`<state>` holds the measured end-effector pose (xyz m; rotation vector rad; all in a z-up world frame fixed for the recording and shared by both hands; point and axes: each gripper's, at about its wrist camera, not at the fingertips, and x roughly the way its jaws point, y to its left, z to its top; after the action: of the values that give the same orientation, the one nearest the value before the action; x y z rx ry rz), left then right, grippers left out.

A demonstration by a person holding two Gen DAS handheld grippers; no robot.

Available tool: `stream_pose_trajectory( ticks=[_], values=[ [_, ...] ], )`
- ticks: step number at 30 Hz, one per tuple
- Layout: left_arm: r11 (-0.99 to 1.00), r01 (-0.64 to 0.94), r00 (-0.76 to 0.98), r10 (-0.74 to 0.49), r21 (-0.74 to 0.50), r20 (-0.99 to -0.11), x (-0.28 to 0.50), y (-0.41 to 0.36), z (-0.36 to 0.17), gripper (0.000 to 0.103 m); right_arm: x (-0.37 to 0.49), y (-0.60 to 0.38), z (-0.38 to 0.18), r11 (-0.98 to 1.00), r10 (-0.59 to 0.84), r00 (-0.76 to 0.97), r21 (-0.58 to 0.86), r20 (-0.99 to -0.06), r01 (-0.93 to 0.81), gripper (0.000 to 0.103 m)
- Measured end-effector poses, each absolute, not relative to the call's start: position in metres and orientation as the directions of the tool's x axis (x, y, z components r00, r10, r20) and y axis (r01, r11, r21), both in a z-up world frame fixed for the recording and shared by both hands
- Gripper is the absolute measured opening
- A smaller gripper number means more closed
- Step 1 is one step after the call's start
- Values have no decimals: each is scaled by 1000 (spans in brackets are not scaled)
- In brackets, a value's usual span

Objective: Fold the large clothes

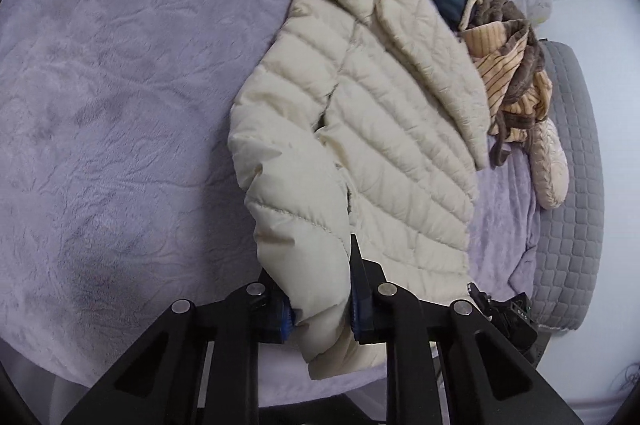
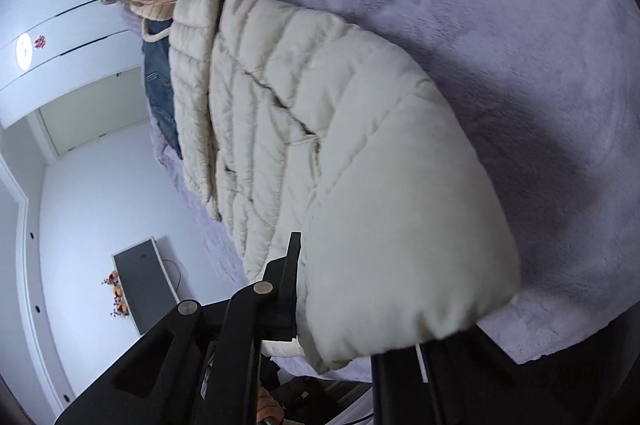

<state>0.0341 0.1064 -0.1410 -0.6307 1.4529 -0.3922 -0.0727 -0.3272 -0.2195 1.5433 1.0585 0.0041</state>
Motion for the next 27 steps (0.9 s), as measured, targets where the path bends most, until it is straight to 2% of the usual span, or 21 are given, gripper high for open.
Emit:
stream_pose_trajectory(
  ticks=[6,15,21,27],
  values=[
    [748,-94,220,-628,-657,-747,78,96,-83,22,-22,-346,-171,196,647,596,859,-476,472,13],
    [757,-26,373,-599,-653,-709,153,71,-19,22,75,-378,-109,340,667,591,891,-454,301,13],
    [775,6,375,-587,-631,-717,213,63,-18,22,132,-386,-86,437,647,586,867,-487,239,13],
    [825,25,325,-541,-565,-776,279,50,-51,22,206,-385,-80,533,606,570,815,-555,227,13]
  ],
)
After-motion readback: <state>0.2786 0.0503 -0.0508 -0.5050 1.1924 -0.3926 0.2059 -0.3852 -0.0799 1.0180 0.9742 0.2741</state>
